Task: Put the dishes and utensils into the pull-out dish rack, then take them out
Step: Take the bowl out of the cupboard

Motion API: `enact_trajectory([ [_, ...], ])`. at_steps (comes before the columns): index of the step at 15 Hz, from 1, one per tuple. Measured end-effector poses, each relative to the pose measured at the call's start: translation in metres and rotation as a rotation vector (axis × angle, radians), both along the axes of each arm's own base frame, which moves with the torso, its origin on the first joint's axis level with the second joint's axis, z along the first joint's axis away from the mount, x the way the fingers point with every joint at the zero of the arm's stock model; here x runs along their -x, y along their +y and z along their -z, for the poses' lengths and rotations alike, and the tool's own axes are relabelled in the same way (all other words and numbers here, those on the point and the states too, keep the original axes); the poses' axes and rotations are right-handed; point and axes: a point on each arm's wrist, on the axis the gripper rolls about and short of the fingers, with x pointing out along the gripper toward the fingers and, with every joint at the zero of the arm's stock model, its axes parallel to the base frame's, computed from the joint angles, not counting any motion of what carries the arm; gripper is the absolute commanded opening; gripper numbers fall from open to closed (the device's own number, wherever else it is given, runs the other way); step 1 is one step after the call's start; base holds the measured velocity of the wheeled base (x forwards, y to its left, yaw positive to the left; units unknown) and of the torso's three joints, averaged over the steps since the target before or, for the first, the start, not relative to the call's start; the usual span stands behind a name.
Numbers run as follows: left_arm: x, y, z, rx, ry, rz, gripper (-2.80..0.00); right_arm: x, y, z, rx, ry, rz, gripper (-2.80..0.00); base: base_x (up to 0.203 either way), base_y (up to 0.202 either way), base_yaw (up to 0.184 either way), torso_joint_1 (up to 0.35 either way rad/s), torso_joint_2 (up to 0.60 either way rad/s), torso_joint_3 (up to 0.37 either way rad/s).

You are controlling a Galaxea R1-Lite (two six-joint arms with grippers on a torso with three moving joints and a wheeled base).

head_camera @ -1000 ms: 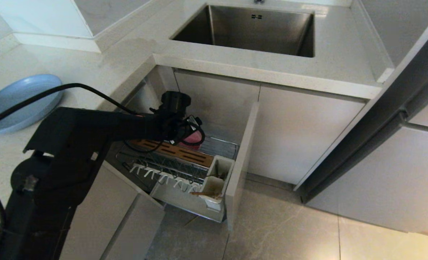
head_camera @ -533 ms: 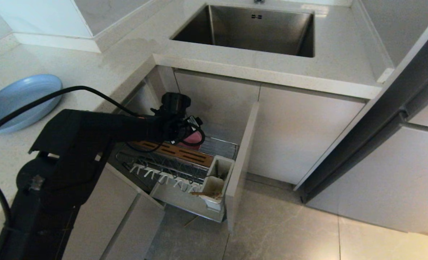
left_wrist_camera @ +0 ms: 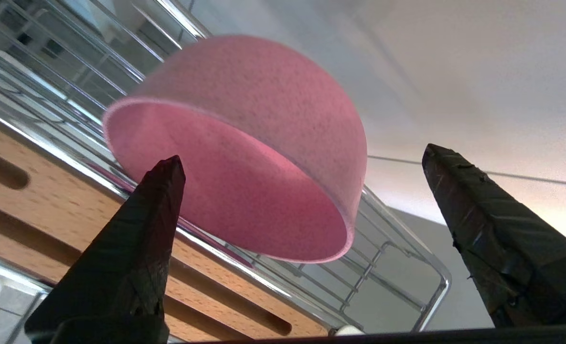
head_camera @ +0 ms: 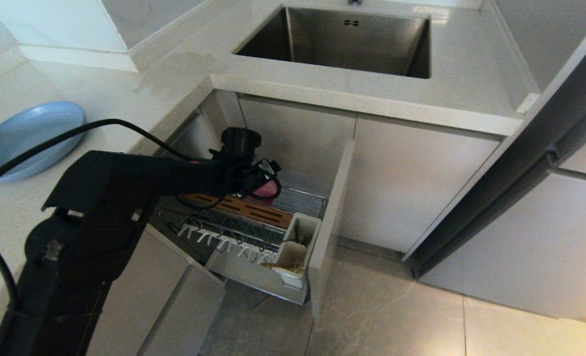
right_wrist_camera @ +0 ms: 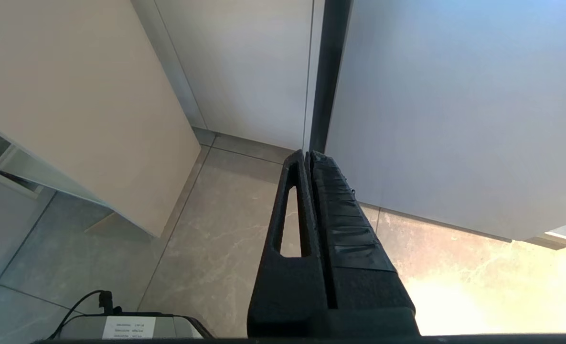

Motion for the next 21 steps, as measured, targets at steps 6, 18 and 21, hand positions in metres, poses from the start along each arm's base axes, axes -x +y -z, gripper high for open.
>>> enact_trajectory([
  [6,-0.003,0.004,0.003,0.006,0.004,0.009,0.0,0.0,0.0,0.0,0.0,0.0,0.0,-2.8,0.0,0.0,0.0,0.0,0.0,0.0],
  [18,-0.009,0.008,0.009,0.028,-0.003,0.041,0.0,0.0,0.0,0.0,0.0,0.0,0.0,-2.8,0.0,0.0,0.0,0.0,0.0,0.0],
  [21,-0.009,0.008,0.01,0.018,-0.003,0.046,0.0,0.0,0.0,0.0,0.0,0.0,0.0,-2.8,0.0,0.0,0.0,0.0,0.0,0.0],
])
